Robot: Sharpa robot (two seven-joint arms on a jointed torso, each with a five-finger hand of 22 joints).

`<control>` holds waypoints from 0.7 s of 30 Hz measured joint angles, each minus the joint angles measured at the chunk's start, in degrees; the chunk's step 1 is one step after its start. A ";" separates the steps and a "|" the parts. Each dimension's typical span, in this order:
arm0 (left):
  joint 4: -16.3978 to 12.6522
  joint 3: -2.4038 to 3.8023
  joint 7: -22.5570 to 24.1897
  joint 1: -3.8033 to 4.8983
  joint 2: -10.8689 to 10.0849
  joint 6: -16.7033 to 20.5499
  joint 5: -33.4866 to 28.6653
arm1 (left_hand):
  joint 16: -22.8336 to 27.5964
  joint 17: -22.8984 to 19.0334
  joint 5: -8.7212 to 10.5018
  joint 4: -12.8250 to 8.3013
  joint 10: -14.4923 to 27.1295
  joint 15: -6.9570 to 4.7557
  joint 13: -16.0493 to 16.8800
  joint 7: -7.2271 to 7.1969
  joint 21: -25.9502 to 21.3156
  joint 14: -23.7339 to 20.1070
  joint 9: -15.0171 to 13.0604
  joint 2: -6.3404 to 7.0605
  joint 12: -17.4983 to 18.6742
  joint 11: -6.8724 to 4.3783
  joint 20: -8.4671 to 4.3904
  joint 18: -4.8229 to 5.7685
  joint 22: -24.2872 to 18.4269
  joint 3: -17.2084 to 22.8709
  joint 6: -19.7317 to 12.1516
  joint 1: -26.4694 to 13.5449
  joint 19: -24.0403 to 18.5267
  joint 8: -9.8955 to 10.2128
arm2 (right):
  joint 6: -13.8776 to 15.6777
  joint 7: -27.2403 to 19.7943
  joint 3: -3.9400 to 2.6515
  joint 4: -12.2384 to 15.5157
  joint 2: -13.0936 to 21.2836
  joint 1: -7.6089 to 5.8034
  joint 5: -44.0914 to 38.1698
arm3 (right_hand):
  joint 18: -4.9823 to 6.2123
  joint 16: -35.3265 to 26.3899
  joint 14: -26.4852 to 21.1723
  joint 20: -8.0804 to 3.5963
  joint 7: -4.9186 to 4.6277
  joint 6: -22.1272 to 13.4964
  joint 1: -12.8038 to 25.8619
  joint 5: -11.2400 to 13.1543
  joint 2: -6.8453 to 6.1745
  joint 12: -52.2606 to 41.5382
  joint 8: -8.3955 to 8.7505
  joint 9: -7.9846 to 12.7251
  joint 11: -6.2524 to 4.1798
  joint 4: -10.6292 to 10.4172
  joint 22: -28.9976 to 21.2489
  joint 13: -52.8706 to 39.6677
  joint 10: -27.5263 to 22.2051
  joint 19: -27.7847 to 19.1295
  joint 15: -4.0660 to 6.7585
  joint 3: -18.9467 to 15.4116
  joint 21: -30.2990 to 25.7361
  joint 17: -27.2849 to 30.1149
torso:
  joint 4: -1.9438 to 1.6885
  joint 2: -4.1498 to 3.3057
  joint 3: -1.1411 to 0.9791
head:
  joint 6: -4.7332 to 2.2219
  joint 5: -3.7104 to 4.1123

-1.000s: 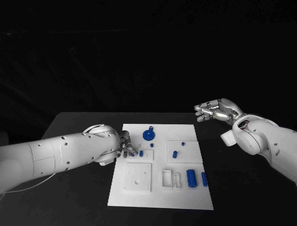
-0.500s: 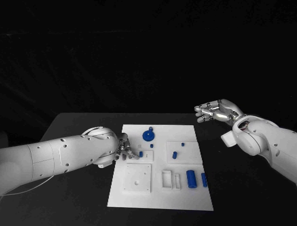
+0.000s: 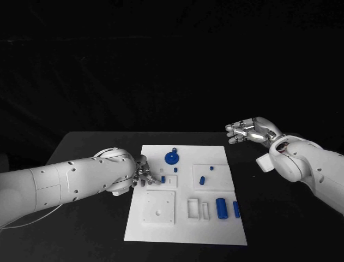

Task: Assemble the parts on the task board

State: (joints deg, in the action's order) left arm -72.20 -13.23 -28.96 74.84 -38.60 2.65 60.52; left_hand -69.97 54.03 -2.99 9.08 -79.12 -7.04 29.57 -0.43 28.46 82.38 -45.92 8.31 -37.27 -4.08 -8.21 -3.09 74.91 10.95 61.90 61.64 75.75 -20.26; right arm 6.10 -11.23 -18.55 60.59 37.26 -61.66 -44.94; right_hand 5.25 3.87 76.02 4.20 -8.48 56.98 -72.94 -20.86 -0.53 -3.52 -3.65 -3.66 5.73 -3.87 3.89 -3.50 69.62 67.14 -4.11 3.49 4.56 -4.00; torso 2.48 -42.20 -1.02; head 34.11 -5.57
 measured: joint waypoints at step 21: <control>-1.17 3.15 1.16 0.00 -1.98 -2.60 -4.28 | 2.98 -4.97 0.07 -7.76 7.16 1.78 -0.84 3.27 -2.75 -3.75 12.44 -2.94 -1.31 2.26 1.54 0.56 0.03 -9.23 -7.37 5.04 -1.96 -0.56 | 0.10 0.21 0.00 -0.56 0.00 0.17 0.00 | 0.01 0.00 -0.20 0.01 -0.01 -0.74 0.25 -0.22 0.25 0.00 0.00 -0.01 0.05 -0.17 0.01 0.00 -0.37 -0.42 -0.19 -0.96 0.00 0.00 | -0.02 -0.01 -0.07 | -0.44 0.38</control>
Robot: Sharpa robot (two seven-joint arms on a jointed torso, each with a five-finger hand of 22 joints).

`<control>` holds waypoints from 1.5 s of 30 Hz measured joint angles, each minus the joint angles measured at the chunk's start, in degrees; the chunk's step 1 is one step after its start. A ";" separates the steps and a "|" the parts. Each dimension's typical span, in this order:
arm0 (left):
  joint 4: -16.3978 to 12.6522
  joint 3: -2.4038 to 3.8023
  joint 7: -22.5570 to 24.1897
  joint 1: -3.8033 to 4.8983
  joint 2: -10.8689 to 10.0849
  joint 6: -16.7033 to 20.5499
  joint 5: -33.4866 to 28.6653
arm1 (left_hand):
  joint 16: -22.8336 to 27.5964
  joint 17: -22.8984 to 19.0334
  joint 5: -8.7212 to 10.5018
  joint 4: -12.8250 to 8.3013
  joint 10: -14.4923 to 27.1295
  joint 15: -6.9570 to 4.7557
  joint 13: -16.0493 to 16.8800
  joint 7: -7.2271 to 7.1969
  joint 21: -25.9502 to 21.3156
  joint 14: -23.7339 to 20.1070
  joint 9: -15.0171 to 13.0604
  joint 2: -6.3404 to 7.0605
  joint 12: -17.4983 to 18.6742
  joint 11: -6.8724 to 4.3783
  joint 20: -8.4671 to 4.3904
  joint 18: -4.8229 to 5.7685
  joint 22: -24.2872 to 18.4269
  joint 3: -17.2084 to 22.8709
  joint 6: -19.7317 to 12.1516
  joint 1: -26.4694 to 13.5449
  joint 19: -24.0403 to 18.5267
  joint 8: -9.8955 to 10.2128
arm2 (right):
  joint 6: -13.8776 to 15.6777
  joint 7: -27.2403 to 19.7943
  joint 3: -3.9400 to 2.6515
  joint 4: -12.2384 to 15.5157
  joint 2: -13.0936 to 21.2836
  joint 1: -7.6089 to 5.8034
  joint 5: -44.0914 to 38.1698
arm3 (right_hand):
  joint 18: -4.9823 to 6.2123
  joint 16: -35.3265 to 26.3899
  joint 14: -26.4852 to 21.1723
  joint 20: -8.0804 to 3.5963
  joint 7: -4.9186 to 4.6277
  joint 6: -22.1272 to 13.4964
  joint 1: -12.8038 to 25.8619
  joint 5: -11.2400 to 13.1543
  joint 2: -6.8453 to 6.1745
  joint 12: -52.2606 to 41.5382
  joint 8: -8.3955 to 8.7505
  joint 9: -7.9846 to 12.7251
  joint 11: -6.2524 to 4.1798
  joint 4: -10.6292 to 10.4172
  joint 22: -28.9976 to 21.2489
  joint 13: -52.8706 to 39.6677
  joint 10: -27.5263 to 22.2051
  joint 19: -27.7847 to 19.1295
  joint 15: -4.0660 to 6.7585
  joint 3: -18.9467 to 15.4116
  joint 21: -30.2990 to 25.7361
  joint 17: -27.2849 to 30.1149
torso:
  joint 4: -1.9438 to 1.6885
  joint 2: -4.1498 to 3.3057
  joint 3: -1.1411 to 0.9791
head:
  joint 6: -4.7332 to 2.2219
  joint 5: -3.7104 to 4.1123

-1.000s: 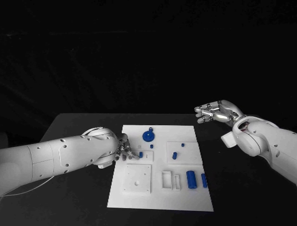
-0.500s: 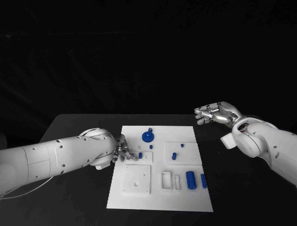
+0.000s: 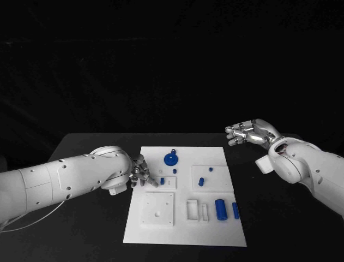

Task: Assemble the parts on the task board

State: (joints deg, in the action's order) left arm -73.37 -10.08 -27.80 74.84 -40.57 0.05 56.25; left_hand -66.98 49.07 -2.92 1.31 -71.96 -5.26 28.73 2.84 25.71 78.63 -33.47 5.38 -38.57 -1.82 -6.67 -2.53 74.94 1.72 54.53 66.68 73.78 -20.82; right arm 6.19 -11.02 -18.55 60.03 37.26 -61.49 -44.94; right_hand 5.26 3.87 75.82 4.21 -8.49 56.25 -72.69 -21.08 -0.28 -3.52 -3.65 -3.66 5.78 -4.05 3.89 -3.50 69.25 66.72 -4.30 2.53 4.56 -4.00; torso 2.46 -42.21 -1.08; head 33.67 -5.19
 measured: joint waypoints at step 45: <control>4.87 -0.99 29.50 -0.79 6.59 21.62 16.67 | 13.30 -17.87 -2.59 -15.30 3.49 3.93 -25.30 3.69 -6.19 -0.11 29.58 -2.16 34.99 6.14 4.31 -4.20 -0.01 13.02 8.62 9.80 0.05 17.01 | 0.70 0.27 0.00 0.17 -0.08 0.02 0.46 | 0.00 0.00 -1.23 0.71 0.00 0.01 -0.24 -0.44 0.21 0.00 0.00 0.03 0.56 0.18 -0.06 0.00 -1.69 -1.55 -0.41 -0.30 -0.23 0.00 | 0.02 -0.10 -0.01 | -0.34 0.51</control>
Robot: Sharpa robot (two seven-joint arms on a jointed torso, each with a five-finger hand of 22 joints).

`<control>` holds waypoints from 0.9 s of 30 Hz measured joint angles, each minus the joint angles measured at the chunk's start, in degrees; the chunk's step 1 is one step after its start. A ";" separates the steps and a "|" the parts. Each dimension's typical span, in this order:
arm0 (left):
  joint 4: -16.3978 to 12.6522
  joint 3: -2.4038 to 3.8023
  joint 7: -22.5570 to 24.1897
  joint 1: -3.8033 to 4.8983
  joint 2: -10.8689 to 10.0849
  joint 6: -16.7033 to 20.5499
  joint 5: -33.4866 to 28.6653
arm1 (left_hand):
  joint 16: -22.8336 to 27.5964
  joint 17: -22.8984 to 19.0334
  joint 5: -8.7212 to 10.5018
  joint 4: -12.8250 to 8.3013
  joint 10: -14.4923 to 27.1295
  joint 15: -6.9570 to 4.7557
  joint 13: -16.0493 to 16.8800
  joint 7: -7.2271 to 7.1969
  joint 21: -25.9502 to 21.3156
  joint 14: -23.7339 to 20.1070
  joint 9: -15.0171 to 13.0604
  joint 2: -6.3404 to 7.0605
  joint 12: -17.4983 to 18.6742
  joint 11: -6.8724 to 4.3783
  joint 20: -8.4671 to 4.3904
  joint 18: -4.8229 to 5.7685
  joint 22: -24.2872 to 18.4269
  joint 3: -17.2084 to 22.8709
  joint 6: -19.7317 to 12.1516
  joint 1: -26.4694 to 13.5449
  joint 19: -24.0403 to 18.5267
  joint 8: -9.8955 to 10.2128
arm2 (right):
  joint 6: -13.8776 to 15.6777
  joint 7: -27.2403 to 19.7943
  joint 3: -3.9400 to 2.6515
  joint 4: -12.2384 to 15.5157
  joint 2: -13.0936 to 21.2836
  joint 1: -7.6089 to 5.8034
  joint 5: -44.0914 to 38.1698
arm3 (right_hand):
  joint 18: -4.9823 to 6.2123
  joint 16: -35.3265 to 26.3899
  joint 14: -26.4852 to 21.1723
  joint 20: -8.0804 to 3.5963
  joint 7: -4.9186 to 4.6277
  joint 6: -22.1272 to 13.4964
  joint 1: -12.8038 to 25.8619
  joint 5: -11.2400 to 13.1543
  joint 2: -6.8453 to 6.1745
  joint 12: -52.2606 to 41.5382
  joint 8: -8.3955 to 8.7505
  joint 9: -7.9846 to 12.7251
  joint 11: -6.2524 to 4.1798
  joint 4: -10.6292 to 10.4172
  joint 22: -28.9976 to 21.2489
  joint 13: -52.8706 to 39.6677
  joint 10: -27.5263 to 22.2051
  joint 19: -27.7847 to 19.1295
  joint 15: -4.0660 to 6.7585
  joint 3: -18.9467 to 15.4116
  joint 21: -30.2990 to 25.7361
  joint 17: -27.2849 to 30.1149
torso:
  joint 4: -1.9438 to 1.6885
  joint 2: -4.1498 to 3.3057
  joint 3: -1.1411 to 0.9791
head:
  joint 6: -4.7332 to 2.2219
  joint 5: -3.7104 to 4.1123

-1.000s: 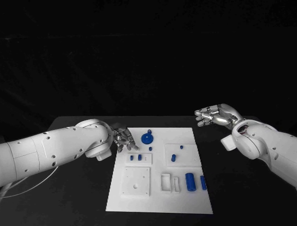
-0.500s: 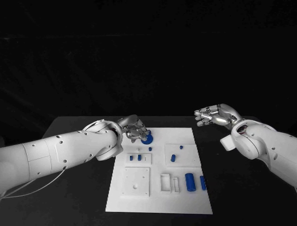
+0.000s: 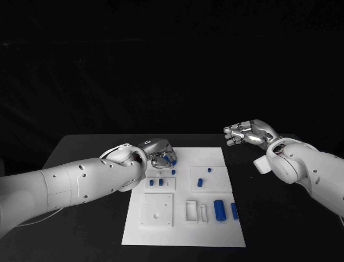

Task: Assemble the parts on the task board

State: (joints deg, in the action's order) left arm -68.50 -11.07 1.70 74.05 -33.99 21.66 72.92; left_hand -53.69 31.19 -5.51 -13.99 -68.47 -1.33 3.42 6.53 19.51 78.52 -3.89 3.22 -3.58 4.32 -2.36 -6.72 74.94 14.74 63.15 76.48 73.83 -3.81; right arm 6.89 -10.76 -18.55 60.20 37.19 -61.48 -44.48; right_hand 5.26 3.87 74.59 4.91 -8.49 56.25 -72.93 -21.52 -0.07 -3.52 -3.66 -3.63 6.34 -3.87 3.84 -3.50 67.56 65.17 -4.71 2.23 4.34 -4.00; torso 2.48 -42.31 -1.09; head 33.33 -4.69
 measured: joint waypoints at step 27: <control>7.42 -0.43 0.08 -3.14 5.07 -0.37 8.02 | -2.23 -0.59 0.59 4.15 3.86 -0.51 -0.05 -0.62 -1.28 2.36 0.23 1.15 0.00 -0.02 -0.20 -0.39 -0.02 -1.50 -2.88 1.63 1.43 0.00 | 0.39 -0.07 0.00 0.79 -0.10 0.00 0.07 | 0.00 0.00 -0.20 0.21 -0.34 -0.35 0.00 0.00 0.00 0.00 0.00 -0.01 0.00 0.00 0.01 0.00 0.00 -0.20 -0.20 0.00 0.00 0.00 | 0.10 -0.02 -0.05 | 0.15 0.02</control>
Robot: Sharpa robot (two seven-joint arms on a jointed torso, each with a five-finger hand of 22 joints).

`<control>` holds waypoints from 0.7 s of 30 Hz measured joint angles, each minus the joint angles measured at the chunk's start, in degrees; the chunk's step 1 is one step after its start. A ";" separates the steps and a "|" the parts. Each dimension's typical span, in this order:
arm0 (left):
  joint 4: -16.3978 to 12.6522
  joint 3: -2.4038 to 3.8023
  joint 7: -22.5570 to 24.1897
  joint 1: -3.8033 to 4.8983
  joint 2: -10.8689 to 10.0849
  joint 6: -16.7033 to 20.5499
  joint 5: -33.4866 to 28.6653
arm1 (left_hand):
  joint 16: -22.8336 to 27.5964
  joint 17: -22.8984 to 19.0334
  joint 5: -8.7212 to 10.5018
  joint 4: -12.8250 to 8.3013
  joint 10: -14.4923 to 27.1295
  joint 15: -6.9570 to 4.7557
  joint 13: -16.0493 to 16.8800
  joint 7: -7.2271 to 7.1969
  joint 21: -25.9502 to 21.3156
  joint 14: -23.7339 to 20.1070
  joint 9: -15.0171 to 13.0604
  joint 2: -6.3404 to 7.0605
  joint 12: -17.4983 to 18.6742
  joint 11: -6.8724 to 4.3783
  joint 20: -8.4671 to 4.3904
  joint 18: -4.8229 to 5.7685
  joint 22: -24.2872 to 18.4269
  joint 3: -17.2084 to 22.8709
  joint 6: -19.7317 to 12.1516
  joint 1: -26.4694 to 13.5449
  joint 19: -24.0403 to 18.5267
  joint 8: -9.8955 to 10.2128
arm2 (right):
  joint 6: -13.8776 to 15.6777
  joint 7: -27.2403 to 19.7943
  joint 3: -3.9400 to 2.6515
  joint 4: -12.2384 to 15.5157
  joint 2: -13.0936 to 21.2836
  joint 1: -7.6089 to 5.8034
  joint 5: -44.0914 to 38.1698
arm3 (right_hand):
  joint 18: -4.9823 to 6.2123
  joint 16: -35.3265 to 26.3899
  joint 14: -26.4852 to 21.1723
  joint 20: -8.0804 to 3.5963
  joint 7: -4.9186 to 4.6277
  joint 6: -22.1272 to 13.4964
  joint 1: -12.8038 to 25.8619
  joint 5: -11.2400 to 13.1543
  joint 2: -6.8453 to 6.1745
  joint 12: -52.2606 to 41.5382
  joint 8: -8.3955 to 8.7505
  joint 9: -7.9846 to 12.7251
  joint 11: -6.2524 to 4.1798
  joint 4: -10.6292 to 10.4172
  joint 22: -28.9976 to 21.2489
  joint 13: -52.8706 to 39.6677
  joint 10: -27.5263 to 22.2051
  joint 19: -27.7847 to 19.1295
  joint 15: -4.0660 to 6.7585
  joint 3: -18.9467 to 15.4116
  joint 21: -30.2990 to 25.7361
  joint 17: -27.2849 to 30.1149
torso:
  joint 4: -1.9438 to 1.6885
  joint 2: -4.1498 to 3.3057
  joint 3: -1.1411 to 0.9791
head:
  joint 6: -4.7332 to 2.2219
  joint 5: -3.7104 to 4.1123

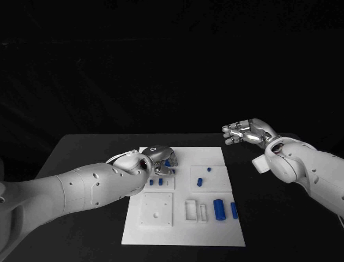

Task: Assemble the parts on the task board

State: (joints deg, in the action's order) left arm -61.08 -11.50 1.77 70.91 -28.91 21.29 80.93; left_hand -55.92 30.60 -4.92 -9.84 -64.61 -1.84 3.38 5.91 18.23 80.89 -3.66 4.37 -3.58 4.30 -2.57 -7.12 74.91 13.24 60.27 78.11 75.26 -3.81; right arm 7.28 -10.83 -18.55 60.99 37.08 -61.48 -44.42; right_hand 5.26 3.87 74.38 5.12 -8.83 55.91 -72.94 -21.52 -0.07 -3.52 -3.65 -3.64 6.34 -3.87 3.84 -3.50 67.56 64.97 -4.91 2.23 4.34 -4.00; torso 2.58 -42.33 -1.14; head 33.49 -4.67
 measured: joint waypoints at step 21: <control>2.31 0.02 0.69 -0.80 1.16 -1.66 0.09 | -2.44 -0.13 -0.23 -0.81 -3.21 0.12 0.01 0.32 1.79 -0.12 -0.01 -0.91 0.00 -0.27 0.22 0.00 0.02 4.88 2.77 -0.16 -0.23 0.00 | 0.07 -0.01 0.00 0.21 -0.04 0.00 0.03 | 0.00 0.00 0.01 0.00 0.00 0.00 0.00 0.00 0.00 0.00 0.00 0.00 0.00 0.00 0.00 0.00 0.00 0.01 0.01 0.00 0.00 0.00 | -0.09 0.09 0.05 | 0.27 0.23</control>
State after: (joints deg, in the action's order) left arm -58.77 -11.48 2.46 70.11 -27.75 19.64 81.03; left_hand -58.35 30.47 -5.15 -10.65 -67.81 -1.73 3.38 6.23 20.02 80.77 -3.67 3.46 -3.58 4.03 -2.35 -7.11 74.94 18.12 63.04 77.95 75.03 -3.82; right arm 7.35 -10.83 -18.56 61.20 37.04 -61.47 -44.39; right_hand 5.26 3.87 74.39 5.12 -8.83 55.91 -72.94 -21.52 -0.07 -3.52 -3.66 -3.65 6.34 -3.87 3.85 -3.50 67.56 64.98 -4.91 2.23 4.34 -4.00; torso 2.49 -42.24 -1.09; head 33.76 -4.44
